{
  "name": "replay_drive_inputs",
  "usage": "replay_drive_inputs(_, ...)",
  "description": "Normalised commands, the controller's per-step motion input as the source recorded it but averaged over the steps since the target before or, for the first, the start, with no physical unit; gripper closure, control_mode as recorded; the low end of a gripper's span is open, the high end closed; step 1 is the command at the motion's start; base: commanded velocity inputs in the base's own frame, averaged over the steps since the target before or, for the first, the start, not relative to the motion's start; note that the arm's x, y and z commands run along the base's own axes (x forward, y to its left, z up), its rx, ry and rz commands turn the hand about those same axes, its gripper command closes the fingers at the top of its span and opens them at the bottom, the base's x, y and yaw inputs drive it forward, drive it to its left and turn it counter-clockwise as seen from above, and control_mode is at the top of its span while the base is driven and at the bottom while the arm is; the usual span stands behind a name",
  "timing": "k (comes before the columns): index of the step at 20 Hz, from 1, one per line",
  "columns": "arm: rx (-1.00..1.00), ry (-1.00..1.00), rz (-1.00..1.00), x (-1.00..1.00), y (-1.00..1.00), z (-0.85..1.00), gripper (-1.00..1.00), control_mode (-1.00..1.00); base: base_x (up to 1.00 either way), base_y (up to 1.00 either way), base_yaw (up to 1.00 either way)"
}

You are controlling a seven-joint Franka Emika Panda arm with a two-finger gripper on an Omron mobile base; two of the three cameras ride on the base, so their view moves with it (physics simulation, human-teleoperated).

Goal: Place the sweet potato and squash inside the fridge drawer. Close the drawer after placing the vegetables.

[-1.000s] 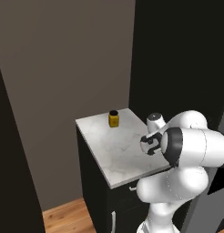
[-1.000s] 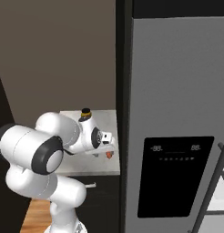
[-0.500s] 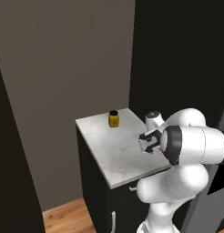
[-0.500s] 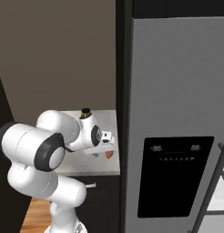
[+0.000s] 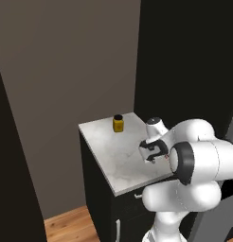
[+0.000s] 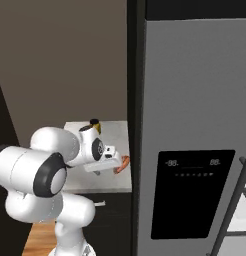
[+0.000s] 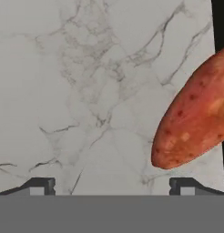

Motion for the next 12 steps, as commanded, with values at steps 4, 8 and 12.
replay_drive_inputs(4, 0.02, 0.0, 0.07, -0.64, 0.29, 0.12, -1.0, -1.0, 0.0, 0.0, 0.0)
replay_drive_inputs(8, 0.0, -0.06, 0.01, -0.13, -0.11, 0.66, -1.0, -1.0, 0.0, 0.0, 0.0)
replay_drive_inputs(12, 0.0, 0.0, -0.04, 0.31, -0.63, 0.59, -1.0, -1.0, 0.0, 0.0, 0.0)
